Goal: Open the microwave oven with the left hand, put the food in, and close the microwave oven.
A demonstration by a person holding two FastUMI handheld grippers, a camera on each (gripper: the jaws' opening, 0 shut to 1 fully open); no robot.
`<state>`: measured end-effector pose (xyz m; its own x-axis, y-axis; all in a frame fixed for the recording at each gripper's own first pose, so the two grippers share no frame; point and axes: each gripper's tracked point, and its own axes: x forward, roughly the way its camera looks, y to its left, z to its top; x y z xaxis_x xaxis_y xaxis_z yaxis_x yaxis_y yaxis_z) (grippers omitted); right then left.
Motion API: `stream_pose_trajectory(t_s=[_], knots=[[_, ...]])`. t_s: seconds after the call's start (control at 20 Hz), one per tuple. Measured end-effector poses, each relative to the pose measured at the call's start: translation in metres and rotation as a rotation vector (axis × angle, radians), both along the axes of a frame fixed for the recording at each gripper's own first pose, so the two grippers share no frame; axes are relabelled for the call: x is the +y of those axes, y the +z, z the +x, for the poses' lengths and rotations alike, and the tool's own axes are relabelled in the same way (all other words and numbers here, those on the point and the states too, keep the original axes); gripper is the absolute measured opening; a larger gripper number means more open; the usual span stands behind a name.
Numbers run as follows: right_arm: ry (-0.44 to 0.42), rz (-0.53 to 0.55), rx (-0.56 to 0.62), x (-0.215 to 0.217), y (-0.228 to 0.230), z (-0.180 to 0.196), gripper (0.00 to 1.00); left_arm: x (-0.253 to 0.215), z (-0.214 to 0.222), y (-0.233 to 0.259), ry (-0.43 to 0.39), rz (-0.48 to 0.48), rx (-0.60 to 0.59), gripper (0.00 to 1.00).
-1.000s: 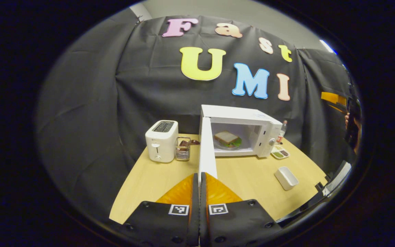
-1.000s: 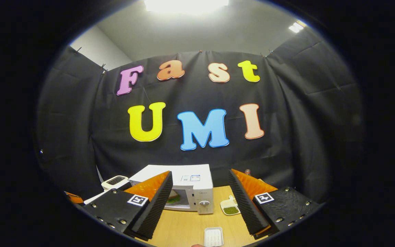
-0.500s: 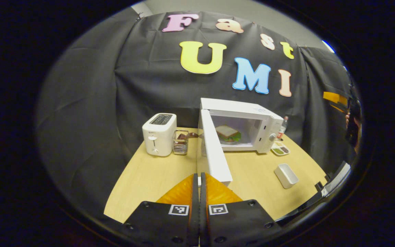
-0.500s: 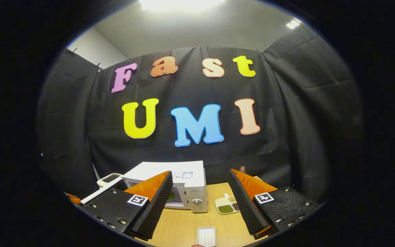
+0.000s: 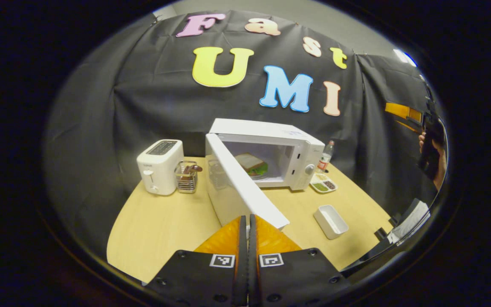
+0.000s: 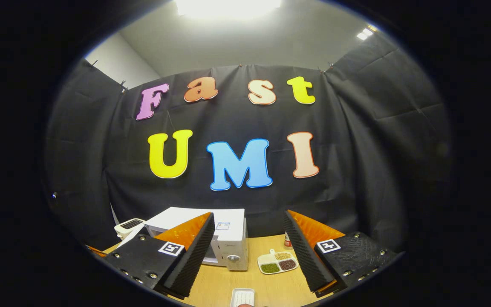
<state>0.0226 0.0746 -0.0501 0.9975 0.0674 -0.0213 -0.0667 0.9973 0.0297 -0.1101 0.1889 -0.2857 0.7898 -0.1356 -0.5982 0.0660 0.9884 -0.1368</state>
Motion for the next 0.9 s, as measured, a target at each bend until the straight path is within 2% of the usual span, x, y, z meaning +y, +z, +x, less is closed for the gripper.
stream_pose_trajectory(t_s=[0.45, 0.5, 0.55, 0.6, 0.65, 0.9], knots=[[-0.01, -0.006, 0.024, -0.034, -0.008, 0.02, 0.97, -0.084, 0.055, -0.012, -0.074, -0.058, -0.002, 0.07], [-0.009, -0.009, 0.024, -0.038, -0.009, 0.022, 0.97, -0.09, 0.061, -0.016, -0.079, -0.06, 0.001, 0.1], [-0.009, -0.014, 0.023, -0.041, -0.009, 0.023, 0.97, -0.098, 0.068, -0.018, -0.083, -0.062, 0.002, 0.07], [-0.008, -0.021, 0.019, -0.045, -0.009, 0.025, 0.97, -0.104, 0.074, -0.019, -0.085, -0.068, 0.002, 0.1], [-0.01, -0.028, 0.019, -0.049, -0.009, 0.027, 0.97, -0.111, 0.082, -0.02, -0.085, -0.076, 0.001, 0.07], [-0.023, -0.053, 0.031, -0.07, -0.015, 0.041, 0.97, -0.135, 0.117, -0.028, -0.096, -0.098, 0.006, 0.07]])
